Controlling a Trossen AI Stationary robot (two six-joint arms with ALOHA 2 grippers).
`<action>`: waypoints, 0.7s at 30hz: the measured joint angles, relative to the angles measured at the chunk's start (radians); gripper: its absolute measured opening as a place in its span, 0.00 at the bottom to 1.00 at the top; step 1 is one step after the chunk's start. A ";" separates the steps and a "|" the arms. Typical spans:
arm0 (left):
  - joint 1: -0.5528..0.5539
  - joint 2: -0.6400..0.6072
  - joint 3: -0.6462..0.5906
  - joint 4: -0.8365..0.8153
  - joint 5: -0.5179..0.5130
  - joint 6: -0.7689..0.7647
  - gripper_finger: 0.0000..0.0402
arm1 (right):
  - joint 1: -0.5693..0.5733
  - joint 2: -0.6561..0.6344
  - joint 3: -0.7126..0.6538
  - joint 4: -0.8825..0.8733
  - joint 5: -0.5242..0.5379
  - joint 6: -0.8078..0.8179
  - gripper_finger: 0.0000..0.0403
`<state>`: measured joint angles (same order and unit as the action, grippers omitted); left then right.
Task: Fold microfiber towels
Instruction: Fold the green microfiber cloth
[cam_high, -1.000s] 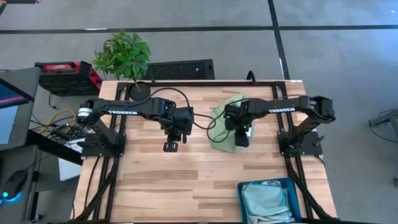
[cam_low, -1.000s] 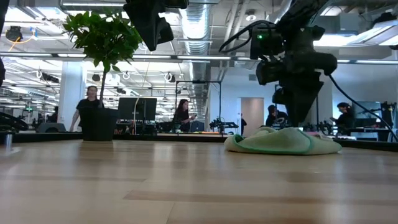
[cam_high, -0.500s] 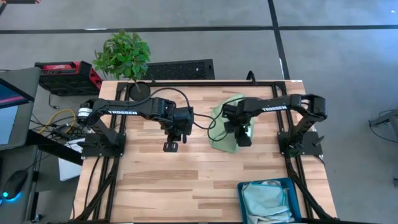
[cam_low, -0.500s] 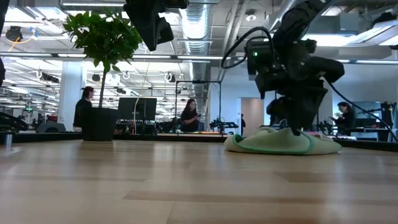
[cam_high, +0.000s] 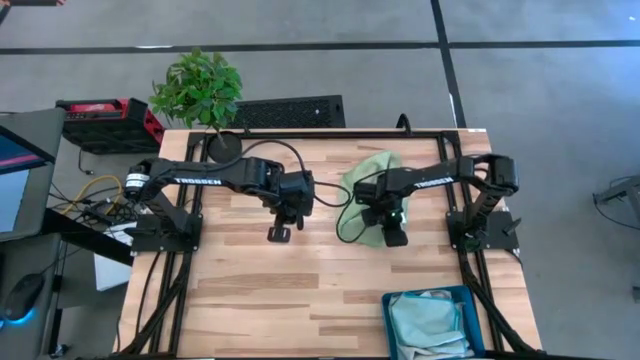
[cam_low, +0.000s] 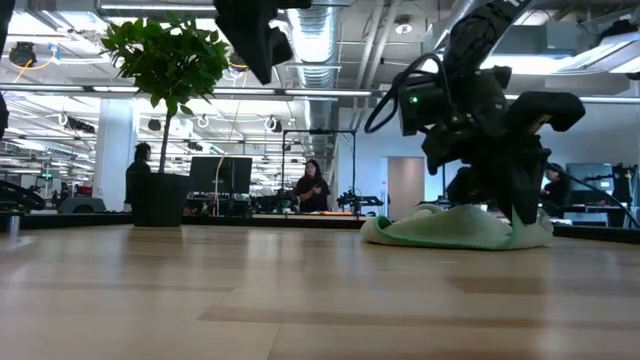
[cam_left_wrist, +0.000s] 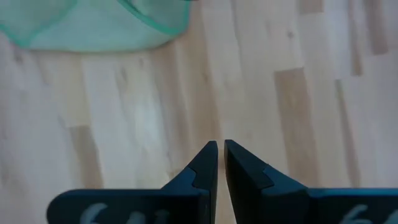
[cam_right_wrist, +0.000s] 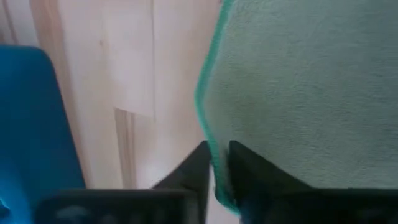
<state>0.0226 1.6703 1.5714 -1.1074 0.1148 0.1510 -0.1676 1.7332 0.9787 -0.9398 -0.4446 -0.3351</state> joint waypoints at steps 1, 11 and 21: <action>0.002 0.000 -0.005 0.009 -0.018 0.002 0.05 | 0.008 0.000 0.000 0.001 0.000 0.014 0.17; 0.023 0.002 -0.008 0.012 -0.203 0.014 0.05 | 0.079 -0.055 0.000 -0.038 0.001 0.102 0.04; 0.085 0.055 -0.008 0.197 -0.271 0.091 0.23 | 0.109 -0.201 0.001 -0.008 0.000 0.238 0.05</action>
<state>0.1080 1.7254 1.5639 -0.9108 -0.1558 0.2421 -0.0586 1.5323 0.9798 -0.9482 -0.4442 -0.0968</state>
